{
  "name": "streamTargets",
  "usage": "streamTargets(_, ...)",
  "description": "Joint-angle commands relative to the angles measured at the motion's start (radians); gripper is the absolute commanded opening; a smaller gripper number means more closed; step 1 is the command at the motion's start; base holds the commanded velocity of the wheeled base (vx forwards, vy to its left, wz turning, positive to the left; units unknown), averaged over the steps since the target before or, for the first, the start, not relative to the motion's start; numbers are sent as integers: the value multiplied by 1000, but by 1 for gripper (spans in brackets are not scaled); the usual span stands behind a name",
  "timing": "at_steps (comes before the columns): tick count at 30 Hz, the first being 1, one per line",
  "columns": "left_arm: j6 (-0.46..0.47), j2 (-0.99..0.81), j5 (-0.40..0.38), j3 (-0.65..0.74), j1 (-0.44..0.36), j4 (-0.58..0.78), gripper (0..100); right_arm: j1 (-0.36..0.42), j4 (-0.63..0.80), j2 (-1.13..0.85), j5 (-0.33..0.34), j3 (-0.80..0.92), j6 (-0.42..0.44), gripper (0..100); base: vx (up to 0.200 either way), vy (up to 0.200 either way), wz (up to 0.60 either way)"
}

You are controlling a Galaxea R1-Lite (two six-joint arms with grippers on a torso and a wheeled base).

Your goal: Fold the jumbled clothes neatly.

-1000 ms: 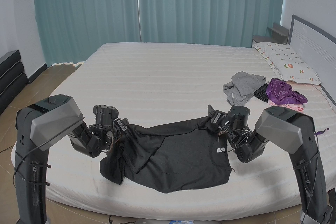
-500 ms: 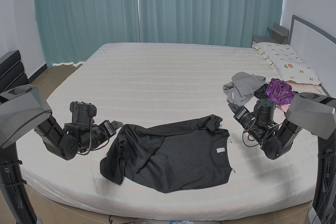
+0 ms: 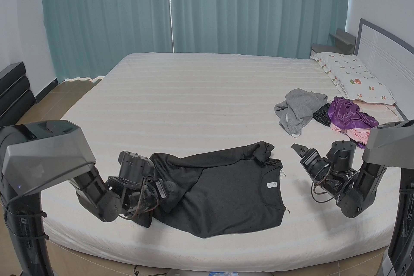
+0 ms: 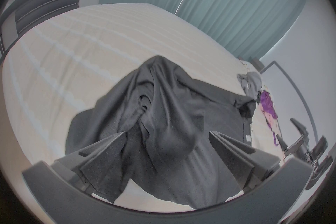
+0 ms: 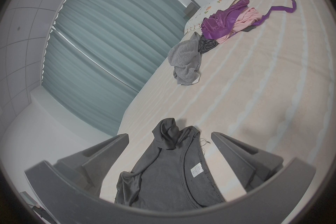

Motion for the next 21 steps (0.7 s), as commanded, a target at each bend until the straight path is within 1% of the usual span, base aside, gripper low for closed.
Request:
streamTargets(1, 4, 77, 20, -18, -67, -5, 100, -8, -28, 11, 6, 39, 6, 100, 0, 0, 0)
streamTargets(7, 14, 80, 28, -58, -115, 1, 100, -7, -34, 16, 4, 45, 5, 100, 0, 0, 0)
streamTargets(13, 104, 140, 114, -91, -118, -5, 100, -8, -34, 11, 4, 48, 6, 100, 0, 0, 0)
streamTargets(21, 127, 171, 144, -119, -123, -5, 100, -2, -34, 14, 4, 48, 6, 100, 0, 0, 0)
